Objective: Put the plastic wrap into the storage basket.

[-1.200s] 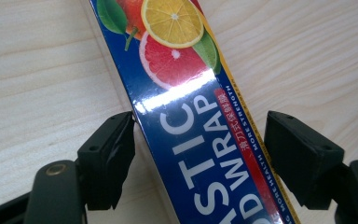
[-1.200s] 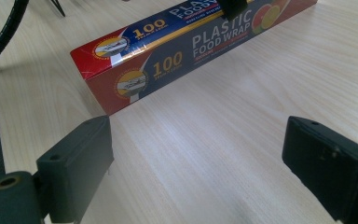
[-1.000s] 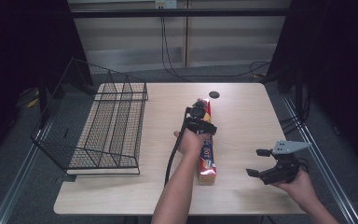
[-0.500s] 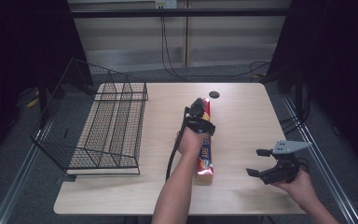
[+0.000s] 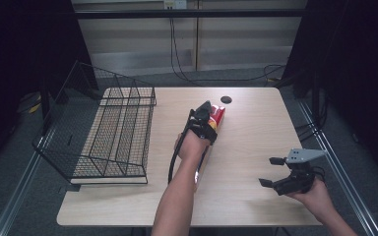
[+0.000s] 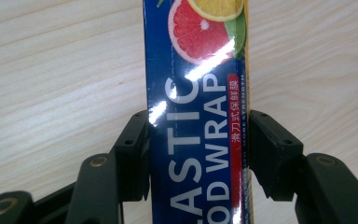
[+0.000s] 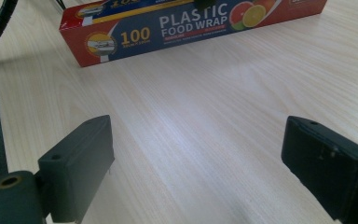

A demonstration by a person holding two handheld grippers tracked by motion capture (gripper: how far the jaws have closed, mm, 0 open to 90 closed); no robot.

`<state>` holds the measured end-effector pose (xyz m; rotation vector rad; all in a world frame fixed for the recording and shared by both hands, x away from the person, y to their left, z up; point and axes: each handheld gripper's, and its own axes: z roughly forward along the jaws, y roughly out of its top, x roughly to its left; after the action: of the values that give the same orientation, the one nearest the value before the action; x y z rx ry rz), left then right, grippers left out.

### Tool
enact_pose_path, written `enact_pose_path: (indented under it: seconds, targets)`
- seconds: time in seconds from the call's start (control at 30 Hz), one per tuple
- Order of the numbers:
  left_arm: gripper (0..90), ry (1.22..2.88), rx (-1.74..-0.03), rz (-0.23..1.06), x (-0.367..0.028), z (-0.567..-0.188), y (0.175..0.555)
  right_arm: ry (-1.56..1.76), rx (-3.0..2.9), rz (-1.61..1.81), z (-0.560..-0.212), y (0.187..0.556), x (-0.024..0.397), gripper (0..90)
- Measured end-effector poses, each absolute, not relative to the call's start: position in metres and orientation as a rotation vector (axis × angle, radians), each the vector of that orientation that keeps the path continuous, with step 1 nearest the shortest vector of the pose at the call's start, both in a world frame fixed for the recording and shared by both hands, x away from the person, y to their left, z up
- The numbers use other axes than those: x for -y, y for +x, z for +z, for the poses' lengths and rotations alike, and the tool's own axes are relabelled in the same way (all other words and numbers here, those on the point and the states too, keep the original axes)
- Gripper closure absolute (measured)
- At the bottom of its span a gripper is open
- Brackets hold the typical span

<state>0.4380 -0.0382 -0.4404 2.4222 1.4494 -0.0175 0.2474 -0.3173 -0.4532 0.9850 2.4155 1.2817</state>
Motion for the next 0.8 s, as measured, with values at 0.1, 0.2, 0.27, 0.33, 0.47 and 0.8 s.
enact_pose_path:
  seconds: [0.1,0.2,0.27,0.33,0.47,0.8]
  targets:
    - [46.0,2.444,-1.445,-0.017,0.034,-0.439,0.439,0.987,-2.411,1.279,-0.453,0.248,0.317,8.4]
    - [46.0,2.428,-1.465,-0.013,0.026,-0.432,0.440,0.975,-2.416,1.278,-0.453,0.247,0.316,7.4]
    - [46.0,2.415,-1.485,-0.013,0.022,-0.428,0.440,0.966,-2.414,1.277,-0.453,0.247,0.316,6.3]
    - [46.0,2.422,-1.476,-0.011,0.020,-0.425,0.441,0.962,-2.415,1.281,-0.453,0.247,0.316,6.1]
    - [46.0,2.411,-1.491,-0.011,0.013,-0.416,0.441,0.946,-2.419,1.270,-0.453,0.247,0.314,5.3]
    - [46.2,2.376,-1.508,0.001,0.000,-0.388,0.442,0.947,-2.412,1.291,-0.453,0.247,0.314,2.7]
